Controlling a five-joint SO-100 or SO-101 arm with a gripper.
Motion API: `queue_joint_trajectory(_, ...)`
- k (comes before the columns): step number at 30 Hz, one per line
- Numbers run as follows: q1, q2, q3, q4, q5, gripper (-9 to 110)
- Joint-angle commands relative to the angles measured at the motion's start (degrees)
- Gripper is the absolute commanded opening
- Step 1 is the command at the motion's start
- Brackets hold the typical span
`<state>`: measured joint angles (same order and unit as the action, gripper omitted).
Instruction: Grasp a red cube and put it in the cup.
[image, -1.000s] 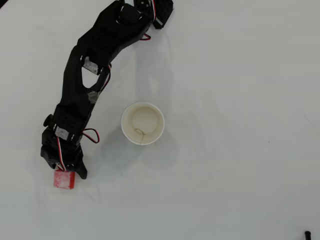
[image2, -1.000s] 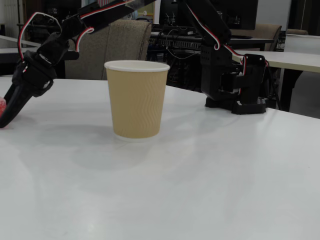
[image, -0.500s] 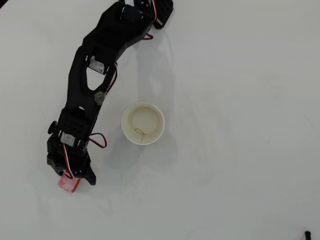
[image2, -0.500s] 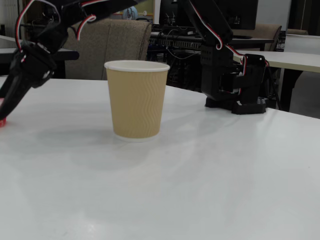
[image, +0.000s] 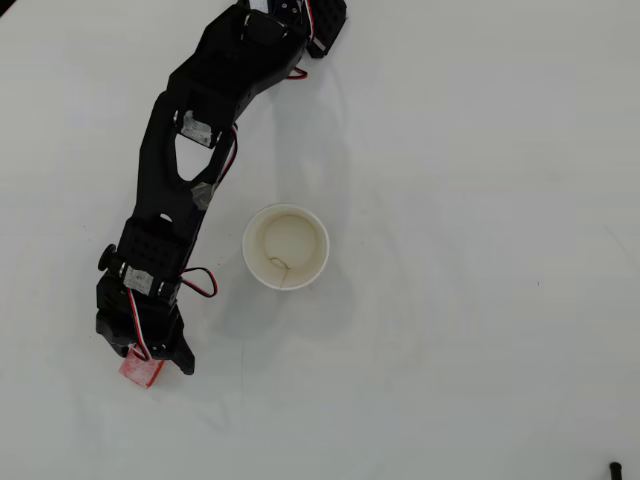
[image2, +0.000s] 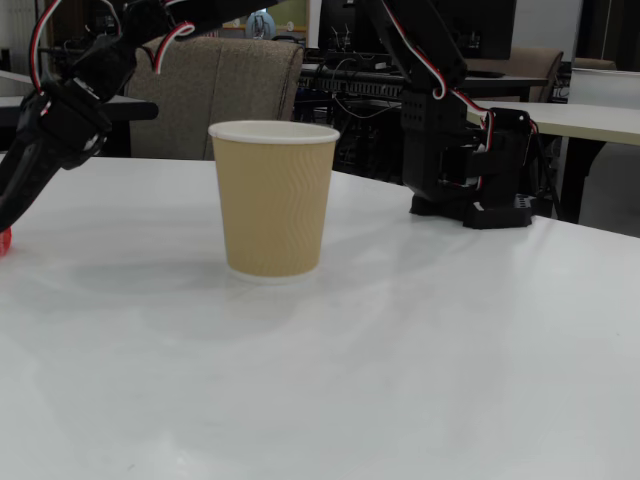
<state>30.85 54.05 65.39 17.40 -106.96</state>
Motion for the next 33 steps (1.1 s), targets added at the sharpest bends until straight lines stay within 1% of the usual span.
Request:
queue_joint_trajectory(1, -0.7, 5.9, -5.5, -0.4, -0.2, 35)
queue_joint_trajectory(14, -1.5, 0.9, -9.4, -1.6, -0.4, 35)
queue_joint_trajectory(22, -1.5, 0.7, -9.6, -1.1, -0.4, 35)
queue_joint_trajectory(33, 1.2, 0.8, -8.7, 1.5, -0.9, 35)
